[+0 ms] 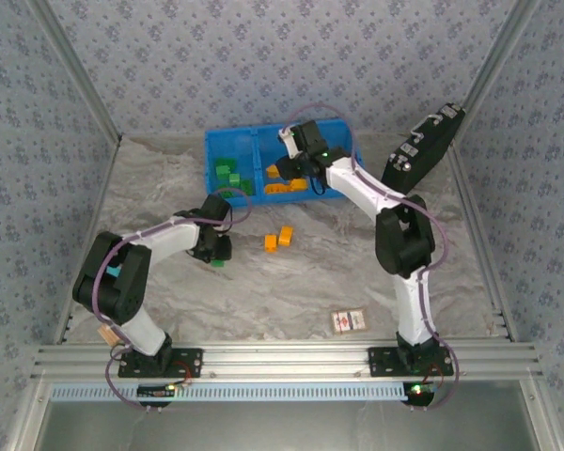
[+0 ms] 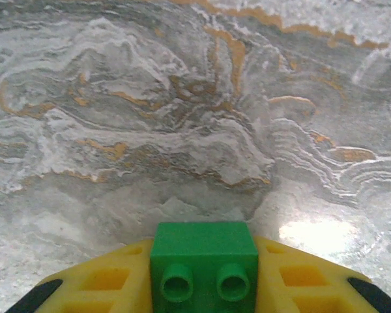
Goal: Sort the legos into containers by color
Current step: Pick up the lego from the middle-left of the table.
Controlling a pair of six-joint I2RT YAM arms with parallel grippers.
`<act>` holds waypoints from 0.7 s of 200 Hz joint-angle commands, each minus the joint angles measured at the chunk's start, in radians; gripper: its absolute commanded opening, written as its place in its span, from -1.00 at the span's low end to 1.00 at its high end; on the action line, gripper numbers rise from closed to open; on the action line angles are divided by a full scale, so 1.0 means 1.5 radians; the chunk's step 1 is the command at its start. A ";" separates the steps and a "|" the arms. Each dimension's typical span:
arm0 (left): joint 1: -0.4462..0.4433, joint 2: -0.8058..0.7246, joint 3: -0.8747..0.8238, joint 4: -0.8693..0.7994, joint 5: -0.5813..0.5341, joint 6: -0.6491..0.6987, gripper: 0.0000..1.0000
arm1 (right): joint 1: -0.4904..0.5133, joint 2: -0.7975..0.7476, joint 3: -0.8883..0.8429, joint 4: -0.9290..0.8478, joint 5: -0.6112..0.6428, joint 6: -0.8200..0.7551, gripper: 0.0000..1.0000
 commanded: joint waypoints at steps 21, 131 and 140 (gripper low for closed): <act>-0.008 -0.042 0.092 -0.052 -0.016 0.016 -0.35 | 0.001 -0.107 -0.131 0.040 0.033 0.010 0.01; 0.041 0.196 0.540 -0.052 -0.059 0.119 -0.37 | 0.043 -0.289 -0.489 0.153 -0.063 0.159 -0.01; 0.046 0.227 0.577 -0.062 -0.053 0.124 -0.38 | 0.049 -0.287 -0.498 0.155 -0.056 0.160 -0.01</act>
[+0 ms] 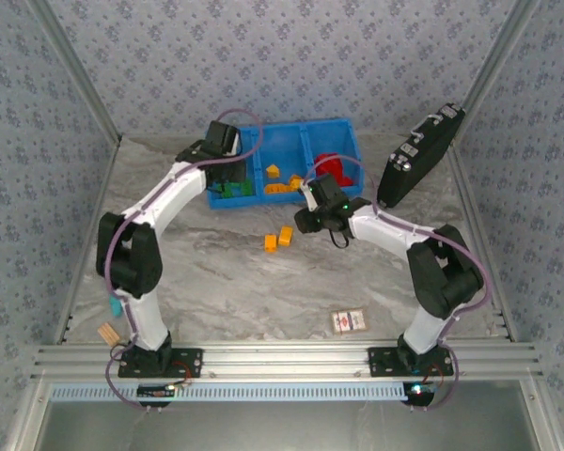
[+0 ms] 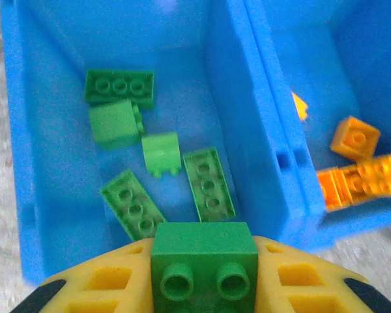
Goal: Sort the legos into containers by color
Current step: Pick up the lego from the middle-left of the table, then place the lego in the container.
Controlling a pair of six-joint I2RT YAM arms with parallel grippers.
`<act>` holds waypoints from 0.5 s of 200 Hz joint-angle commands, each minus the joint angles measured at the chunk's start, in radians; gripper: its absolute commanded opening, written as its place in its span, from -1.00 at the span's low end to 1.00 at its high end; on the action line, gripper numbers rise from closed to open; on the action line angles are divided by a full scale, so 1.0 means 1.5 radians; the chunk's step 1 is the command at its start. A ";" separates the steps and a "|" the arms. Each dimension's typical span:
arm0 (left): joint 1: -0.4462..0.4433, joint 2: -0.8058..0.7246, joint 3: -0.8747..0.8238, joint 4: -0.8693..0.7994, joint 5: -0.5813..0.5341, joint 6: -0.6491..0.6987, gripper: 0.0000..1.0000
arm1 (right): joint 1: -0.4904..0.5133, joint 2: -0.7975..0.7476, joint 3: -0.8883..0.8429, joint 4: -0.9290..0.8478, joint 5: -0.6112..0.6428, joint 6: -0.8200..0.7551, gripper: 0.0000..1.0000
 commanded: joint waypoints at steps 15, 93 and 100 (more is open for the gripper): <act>0.022 0.106 0.127 -0.037 0.002 0.041 -0.38 | 0.019 -0.021 -0.029 0.044 -0.016 0.051 0.00; 0.046 0.244 0.247 -0.059 0.012 0.052 -0.38 | 0.038 0.049 0.035 -0.041 -0.037 0.174 0.37; 0.047 0.255 0.256 -0.063 0.013 0.055 -0.37 | 0.040 0.055 0.039 -0.041 -0.034 0.187 0.38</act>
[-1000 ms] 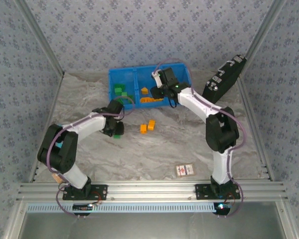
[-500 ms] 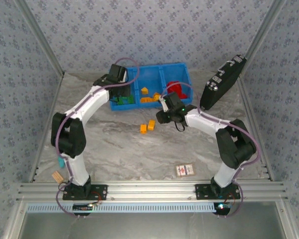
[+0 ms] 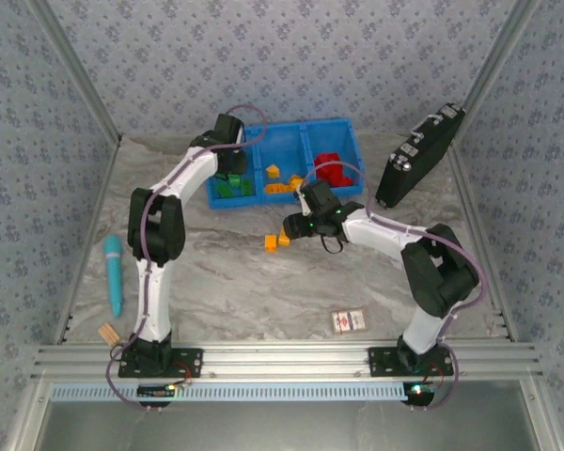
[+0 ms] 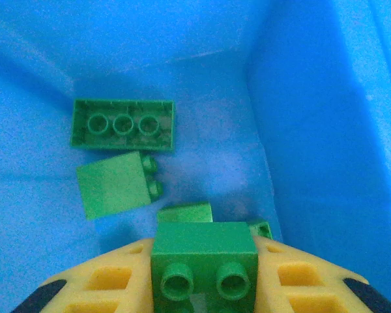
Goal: Sort the legos into containers by color
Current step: Place the lego in the container.
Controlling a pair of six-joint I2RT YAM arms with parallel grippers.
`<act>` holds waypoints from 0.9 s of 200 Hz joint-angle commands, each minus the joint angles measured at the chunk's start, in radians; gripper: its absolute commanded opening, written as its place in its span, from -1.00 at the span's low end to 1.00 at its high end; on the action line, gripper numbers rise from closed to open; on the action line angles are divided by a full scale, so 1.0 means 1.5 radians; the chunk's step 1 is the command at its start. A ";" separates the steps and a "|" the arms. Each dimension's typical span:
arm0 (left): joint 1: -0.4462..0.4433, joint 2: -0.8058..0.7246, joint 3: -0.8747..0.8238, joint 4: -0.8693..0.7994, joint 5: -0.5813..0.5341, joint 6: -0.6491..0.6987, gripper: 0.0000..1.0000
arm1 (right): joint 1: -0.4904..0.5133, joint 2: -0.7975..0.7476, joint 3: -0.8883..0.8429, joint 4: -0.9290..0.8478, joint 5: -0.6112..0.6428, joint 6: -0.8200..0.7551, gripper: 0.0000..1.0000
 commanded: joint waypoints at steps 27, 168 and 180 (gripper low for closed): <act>0.011 0.054 0.067 -0.027 0.005 0.023 -0.35 | 0.023 0.038 0.026 -0.032 0.023 0.129 0.37; 0.001 -0.011 0.047 -0.027 0.025 0.027 0.08 | 0.050 0.157 0.127 -0.047 0.101 0.236 0.29; -0.002 -0.040 0.040 -0.035 0.015 0.034 0.09 | 0.052 0.169 0.139 -0.060 0.110 0.236 0.29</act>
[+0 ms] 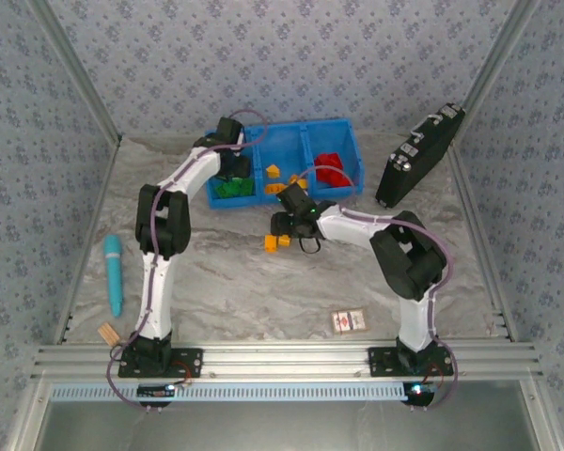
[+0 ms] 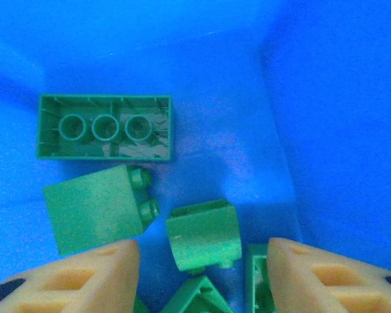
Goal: Sort the legos into containers by color
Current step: Place the lego in the container, then pick up the lego from the center of the table.
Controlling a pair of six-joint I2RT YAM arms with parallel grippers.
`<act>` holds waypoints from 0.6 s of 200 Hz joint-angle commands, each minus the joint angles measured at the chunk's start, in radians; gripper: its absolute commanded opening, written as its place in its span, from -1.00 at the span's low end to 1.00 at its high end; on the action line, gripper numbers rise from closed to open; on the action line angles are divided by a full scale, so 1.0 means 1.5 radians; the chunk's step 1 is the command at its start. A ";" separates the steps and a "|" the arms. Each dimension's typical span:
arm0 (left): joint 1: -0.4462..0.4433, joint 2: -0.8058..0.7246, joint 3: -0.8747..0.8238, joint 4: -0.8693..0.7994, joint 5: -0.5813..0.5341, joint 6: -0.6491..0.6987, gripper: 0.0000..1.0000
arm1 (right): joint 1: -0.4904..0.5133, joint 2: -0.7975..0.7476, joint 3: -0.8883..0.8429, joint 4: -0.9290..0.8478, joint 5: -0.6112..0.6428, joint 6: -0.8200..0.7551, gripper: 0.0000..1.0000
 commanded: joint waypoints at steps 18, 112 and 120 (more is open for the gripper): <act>-0.018 -0.149 -0.023 -0.021 -0.018 0.029 0.07 | -0.002 0.040 0.034 -0.055 0.032 0.024 0.29; -0.046 -0.450 -0.295 0.015 -0.094 0.030 0.06 | -0.008 0.067 0.007 -0.057 0.032 0.014 0.05; -0.046 -0.473 -0.323 0.014 -0.103 0.028 0.06 | -0.008 0.068 0.005 -0.059 0.030 0.010 0.02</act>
